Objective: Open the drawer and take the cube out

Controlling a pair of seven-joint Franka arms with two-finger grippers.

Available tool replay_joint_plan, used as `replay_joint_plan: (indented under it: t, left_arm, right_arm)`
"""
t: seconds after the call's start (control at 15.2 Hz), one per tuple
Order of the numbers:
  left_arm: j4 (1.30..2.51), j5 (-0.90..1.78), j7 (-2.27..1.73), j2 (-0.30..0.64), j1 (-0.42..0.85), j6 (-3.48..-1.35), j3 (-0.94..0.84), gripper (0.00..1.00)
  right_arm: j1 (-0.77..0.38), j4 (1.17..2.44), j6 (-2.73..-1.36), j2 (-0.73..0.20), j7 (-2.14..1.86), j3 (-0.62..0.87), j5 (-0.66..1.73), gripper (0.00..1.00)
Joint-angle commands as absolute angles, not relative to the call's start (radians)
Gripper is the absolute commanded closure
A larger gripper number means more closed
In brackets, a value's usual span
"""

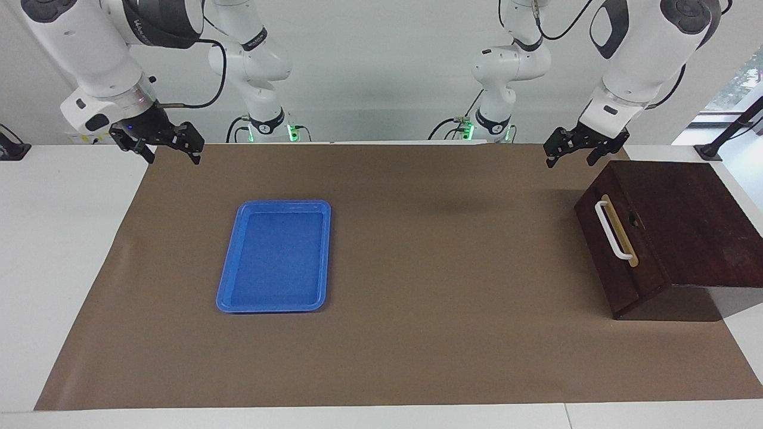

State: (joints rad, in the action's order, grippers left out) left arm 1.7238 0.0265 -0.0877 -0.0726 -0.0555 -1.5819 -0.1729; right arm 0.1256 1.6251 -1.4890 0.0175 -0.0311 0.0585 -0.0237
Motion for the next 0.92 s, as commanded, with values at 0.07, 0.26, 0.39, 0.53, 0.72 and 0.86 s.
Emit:
replay_joint_plan:
  t: [0.07, 0.26, 0.39, 0.53, 0.72, 0.86]
  left_arm:
    - [1.741, 0.040, -0.075, -0.089, -0.040, -1.603, -0.160, 0.00]
    - [1.744, 0.035, -0.077, -0.089, -0.040, -1.615, -0.160, 0.00]
    - [1.769, 0.009, -0.077, -0.091, -0.040, -1.640, -0.160, 0.00]
    - [1.805, -0.066, -0.074, -0.081, -0.012, -1.698, -0.161, 0.00]
    - [1.856, -0.144, -0.077, -0.072, -0.008, -1.773, -0.161, 0.00]
    - [1.902, -0.193, -0.080, -0.052, -0.008, -1.834, -0.161, 0.00]
  right_arm:
    - [0.137, 1.623, -1.473, 0.020, -0.025, 0.071, -0.029, 0.00]
    - [0.137, 1.623, -1.473, 0.020, -0.025, 0.071, -0.029, 0.00]
    - [0.137, 1.623, -1.473, 0.020, -0.025, 0.071, -0.029, 0.00]
    - [0.137, 1.623, -1.473, 0.020, -0.025, 0.071, -0.029, 0.00]
    - [0.137, 1.623, -1.473, 0.020, -0.025, 0.071, -0.029, 0.00]
    - [0.137, 1.623, -1.473, 0.020, -0.025, 0.071, -0.029, 0.00]
